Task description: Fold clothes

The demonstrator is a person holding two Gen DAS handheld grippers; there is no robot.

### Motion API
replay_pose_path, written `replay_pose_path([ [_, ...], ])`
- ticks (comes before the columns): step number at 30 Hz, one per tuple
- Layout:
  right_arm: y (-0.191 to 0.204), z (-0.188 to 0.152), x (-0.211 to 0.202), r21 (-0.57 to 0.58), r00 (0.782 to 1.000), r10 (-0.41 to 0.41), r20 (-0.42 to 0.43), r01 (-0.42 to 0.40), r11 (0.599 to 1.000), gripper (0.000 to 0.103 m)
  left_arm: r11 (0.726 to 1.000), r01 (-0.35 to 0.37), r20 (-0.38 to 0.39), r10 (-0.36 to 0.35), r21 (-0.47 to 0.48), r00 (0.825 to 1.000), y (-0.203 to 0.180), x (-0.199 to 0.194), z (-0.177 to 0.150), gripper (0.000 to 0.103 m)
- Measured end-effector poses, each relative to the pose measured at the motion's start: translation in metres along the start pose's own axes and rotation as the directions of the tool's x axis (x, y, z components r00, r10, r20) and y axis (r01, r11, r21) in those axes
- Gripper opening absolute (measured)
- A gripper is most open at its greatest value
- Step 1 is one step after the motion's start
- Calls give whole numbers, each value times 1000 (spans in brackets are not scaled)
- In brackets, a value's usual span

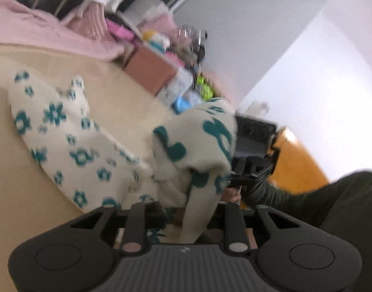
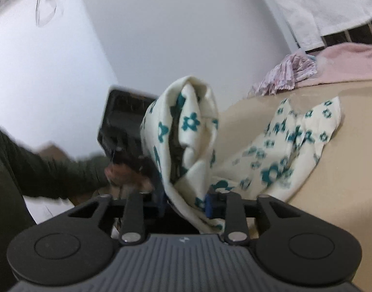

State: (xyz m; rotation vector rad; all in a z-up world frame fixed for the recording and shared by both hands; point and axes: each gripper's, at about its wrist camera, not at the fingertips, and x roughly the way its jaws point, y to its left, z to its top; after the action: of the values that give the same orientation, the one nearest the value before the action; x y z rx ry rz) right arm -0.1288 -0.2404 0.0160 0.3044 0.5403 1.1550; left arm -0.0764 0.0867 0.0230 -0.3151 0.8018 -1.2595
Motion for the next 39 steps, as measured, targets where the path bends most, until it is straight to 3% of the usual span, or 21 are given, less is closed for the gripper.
replay_pose_path([
  [1,-5,4,-2,34,1000,7,18,-8,999,27,1000,-23,30,23,-14,999,0,-3,2,47],
  [3,-16,8,0,120,999,-14,30,10,993,25,996,-65,94,70,-56,993,2,-8,4,62],
  [4,-23,8,2,172,999,-24,33,18,985,25,993,-84,126,94,-82,988,5,-11,4,64],
  [7,-37,8,3,279,996,-83,26,72,958,25,978,-161,167,182,-132,969,9,-13,1,58],
  [9,-41,12,5,313,994,-106,15,96,945,25,961,-226,169,252,-157,953,10,-12,-3,42],
  [11,-45,14,8,350,992,-124,-6,119,929,25,954,-239,178,271,-183,946,9,-12,-7,32],
  [14,-48,15,9,411,992,-126,-30,127,903,24,946,-272,201,305,-174,931,-2,-16,-13,28],
  [17,-46,15,7,458,992,-116,-50,126,880,24,931,-324,176,351,-167,919,-12,-11,-19,28],
  [21,-33,12,21,391,973,-191,-127,226,892,25,909,-385,149,408,-160,901,-17,0,-25,32],
  [24,-14,14,24,278,955,-261,-140,291,916,37,902,-399,150,423,-166,894,-18,0,-23,44],
  [25,-6,17,22,236,948,-286,-141,313,920,49,903,-395,156,420,-167,894,-19,-4,-21,56],
  [27,7,23,16,176,931,-344,-125,362,915,70,900,-401,174,428,-169,887,-17,-8,-14,71],
  [29,8,28,11,177,914,-393,-105,406,897,78,893,-409,201,442,-187,874,-12,-12,-6,70],
  [31,1,33,8,244,902,-422,-87,431,869,78,885,-405,205,451,-231,869,-5,-9,2,66],
  [32,-5,33,8,286,903,-423,-78,426,858,77,879,-405,199,457,-251,867,-2,-6,5,62],
  [33,-9,34,7,321,905,-420,-65,418,850,76,871,-417,185,469,-262,864,0,-1,8,48],
  [34,-14,34,10,351,906,-419,-58,412,841,62,853,-444,168,497,-273,851,2,3,9,36],
  [35,-19,34,13,375,905,-423,-53,411,831,39,839,-466,154,519,-283,841,3,7,10,33],
  [36,-22,34,19,384,896,-441,-54,427,819,21,838,-462,154,517,-290,842,3,8,9,26],
  [38,-21,29,20,401,889,-456,-42,433,807,14,839,-445,161,509,-312,846,-1,5,7,20],
  [39,-20,27,19,410,889,-457,-34,429,805,13,834,-460,164,522,-305,837,-4,5,7,18],
])
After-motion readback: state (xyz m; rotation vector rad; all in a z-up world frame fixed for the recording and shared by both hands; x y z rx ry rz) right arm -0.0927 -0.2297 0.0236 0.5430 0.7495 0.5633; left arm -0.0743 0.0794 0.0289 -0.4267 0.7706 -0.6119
